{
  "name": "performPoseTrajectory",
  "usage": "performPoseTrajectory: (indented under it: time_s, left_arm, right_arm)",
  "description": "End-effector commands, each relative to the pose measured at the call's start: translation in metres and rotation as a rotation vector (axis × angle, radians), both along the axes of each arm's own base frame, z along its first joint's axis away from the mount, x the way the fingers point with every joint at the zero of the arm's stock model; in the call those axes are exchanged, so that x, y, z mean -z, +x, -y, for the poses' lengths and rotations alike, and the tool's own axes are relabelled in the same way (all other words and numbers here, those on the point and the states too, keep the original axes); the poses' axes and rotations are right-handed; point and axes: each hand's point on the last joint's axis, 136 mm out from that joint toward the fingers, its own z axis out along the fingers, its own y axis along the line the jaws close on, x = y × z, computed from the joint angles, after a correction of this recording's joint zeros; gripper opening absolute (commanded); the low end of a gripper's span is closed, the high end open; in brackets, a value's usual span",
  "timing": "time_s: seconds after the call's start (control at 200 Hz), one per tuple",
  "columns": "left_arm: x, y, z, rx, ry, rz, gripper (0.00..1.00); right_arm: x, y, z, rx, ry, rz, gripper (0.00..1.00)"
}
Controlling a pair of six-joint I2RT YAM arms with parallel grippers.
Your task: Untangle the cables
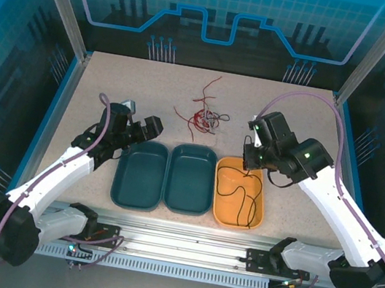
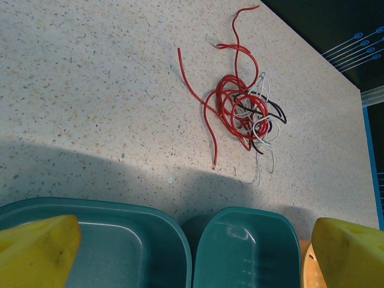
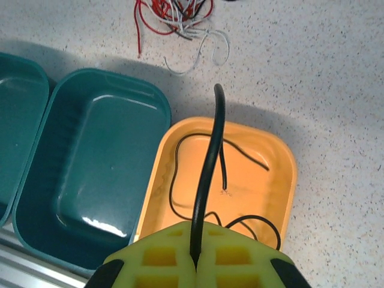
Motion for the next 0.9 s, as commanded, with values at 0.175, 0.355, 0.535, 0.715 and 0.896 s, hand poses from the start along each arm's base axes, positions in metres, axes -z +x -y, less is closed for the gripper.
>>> performPoseTrajectory:
  time_s: [0.175,0.355,0.535,0.715,0.896]
  left_arm:
    - [-0.001,-0.003,0.0,0.012,0.008,0.005,0.99]
    - [-0.001,-0.003,0.001,0.012,0.008,0.003,0.99]
    - [0.0,-0.001,0.001,0.012,0.007,0.0,0.99]
    - [0.002,0.0,0.003,0.014,0.0,-0.007,0.99]
    - [0.004,0.001,0.003,0.012,0.003,-0.013,0.99]
  right_arm:
    - [0.009,0.023,-0.008,-0.031,0.025,0.067,0.0]
    - [0.03,0.019,-0.01,-0.023,0.046,0.035,0.0]
    - [0.047,0.006,-0.015,-0.035,0.086,-0.023,0.0]
    - [0.064,-0.01,-0.017,-0.054,0.085,-0.103,0.0]
    - [0.082,-0.02,-0.02,-0.07,0.065,-0.156,0.0]
